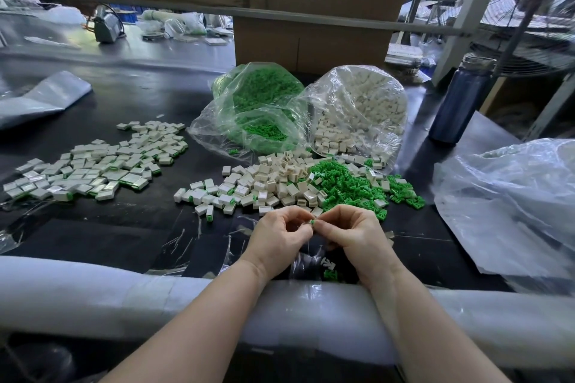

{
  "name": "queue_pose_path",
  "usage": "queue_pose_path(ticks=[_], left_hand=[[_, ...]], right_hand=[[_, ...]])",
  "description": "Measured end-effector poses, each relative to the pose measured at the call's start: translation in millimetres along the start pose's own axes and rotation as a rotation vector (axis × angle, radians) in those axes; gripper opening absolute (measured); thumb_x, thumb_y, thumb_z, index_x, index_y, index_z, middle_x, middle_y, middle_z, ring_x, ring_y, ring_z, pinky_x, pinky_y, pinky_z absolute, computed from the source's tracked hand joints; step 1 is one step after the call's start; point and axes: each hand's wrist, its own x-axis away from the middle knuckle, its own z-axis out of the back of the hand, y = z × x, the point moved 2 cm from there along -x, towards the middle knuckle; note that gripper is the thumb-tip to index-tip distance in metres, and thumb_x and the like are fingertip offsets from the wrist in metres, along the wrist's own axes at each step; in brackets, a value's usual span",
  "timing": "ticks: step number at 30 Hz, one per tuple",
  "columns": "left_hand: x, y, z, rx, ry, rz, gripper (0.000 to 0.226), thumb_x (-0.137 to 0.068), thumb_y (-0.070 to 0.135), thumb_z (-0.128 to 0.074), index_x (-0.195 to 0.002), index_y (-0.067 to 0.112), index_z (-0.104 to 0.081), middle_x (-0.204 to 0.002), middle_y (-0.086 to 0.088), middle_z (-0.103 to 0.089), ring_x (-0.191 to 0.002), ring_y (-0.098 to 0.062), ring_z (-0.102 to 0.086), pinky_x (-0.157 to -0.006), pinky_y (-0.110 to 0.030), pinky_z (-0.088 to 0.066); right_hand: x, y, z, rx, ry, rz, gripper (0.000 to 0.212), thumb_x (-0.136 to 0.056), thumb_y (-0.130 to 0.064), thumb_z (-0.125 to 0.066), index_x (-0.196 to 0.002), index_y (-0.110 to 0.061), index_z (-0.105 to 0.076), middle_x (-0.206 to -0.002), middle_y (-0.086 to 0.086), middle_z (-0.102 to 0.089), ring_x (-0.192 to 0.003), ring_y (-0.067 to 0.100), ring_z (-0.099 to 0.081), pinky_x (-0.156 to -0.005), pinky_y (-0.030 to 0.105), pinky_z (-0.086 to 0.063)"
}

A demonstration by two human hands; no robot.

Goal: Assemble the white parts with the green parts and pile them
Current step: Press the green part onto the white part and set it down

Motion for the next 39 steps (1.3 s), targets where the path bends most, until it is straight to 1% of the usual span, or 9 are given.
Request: queue_pose_path(ticks=[3,6,9,12,15,18,24,33,39], left_hand=[[-0.5,-1.4,0.1,0.002,-0.012,0.003,0.017,-0.084,0.008,-0.06,-0.08,0.023,-0.065,-0.085,-0.017,-0.069,-0.084,-0.034,-0.063,-0.081,-0.042,-0.053],[-1.0,-0.9,0.7,0.007,-0.021,-0.005,0.017,-0.085,0.007,-0.06,-0.083,0.023,-0.065,-0.084,-0.008,-0.065,-0.075,-0.023,-0.06,-0.076,-0.031,-0.052],[-1.5,1.5,1.3,0.012,-0.019,-0.023,0.017,-0.085,0.006,-0.06,-0.084,0.022,-0.066,-0.092,-0.005,-0.058,-0.075,-0.015,-0.055,-0.074,-0.026,-0.05],[-1.2,3.2,0.8,0.037,-0.041,-0.034,0.017,-0.085,0.006,-0.062,-0.085,0.022,-0.065,-0.1,-0.004,-0.05,-0.081,-0.016,-0.053,-0.08,-0.024,-0.049],[-1.0,3.7,-0.4,0.05,-0.082,-0.038,0.013,-0.085,0.008,-0.064,-0.087,0.021,-0.065,-0.108,-0.006,-0.046,-0.086,-0.015,-0.054,-0.084,-0.023,-0.05],[-0.3,3.0,-2.5,0.08,-0.127,-0.029,0.01,-0.085,0.01,-0.065,-0.09,0.018,-0.066,-0.113,-0.009,-0.044,-0.094,-0.019,-0.055,-0.091,-0.029,-0.05],[0.3,2.7,-3.2,0.054,-0.162,-0.038,0.013,-0.086,0.007,-0.061,-0.09,0.019,-0.065,-0.112,-0.01,-0.045,-0.104,-0.029,-0.054,-0.095,-0.042,-0.048],[0.2,0.5,-4.1,0.002,-0.168,-0.081,0.018,-0.085,0.008,-0.063,-0.085,0.026,-0.065,-0.107,-0.004,-0.046,-0.107,-0.021,-0.053,-0.099,-0.039,-0.045],[-2.2,-3.2,-5.1,0.108,-0.142,-0.071,0.018,-0.084,0.011,-0.065,-0.084,0.029,-0.067,-0.107,-0.007,-0.046,-0.1,-0.033,-0.057,-0.091,-0.046,-0.05]], right_hand=[[0.0,0.6,0.5,0.019,-0.005,-0.006,0.024,-0.076,0.003,-0.071,-0.06,-0.015,-0.069,-0.056,0.003,-0.065,-0.046,0.008,-0.059,-0.044,0.018,-0.046],[-0.7,1.6,1.3,0.01,0.002,-0.018,0.023,-0.08,0.001,-0.067,-0.063,-0.015,-0.069,-0.058,0.002,-0.065,-0.049,0.011,-0.058,-0.046,0.021,-0.047],[-2.4,2.8,2.3,0.016,0.049,-0.008,0.014,-0.085,-0.005,-0.065,-0.074,-0.014,-0.066,-0.064,-0.001,-0.063,-0.055,0.012,-0.057,-0.054,0.03,-0.048],[-2.5,4.2,-1.3,-0.001,0.003,-0.03,0.007,-0.09,-0.011,-0.059,-0.088,-0.008,-0.064,-0.081,0.011,-0.066,-0.069,0.023,-0.062,-0.065,0.038,-0.05],[-1.6,2.6,-6.2,0.059,-0.089,-0.04,0.018,-0.091,-0.02,-0.053,-0.091,-0.009,-0.067,-0.08,0.008,-0.066,-0.073,0.018,-0.061,-0.064,0.024,-0.049],[-1.2,1.6,-7.2,0.079,-0.153,-0.046,0.026,-0.09,-0.022,-0.052,-0.093,-0.001,-0.068,-0.079,0.01,-0.064,-0.074,0.018,-0.058,-0.064,0.023,-0.047],[-1.3,2.9,-6.1,0.06,-0.173,-0.059,0.025,-0.09,-0.019,-0.053,-0.091,0.003,-0.065,-0.071,0.01,-0.057,-0.063,0.015,-0.05,-0.056,0.021,-0.042],[-0.7,2.1,-6.3,0.04,-0.169,-0.03,0.026,-0.08,-0.026,-0.058,-0.082,-0.002,-0.069,-0.058,-0.004,-0.055,-0.051,0.005,-0.043,-0.048,0.014,-0.035],[0.0,1.3,-5.5,0.001,-0.185,-0.049,0.037,-0.081,-0.032,-0.055,-0.094,-0.001,-0.069,-0.073,0.013,-0.058,-0.068,0.022,-0.049,-0.06,0.024,-0.041]])
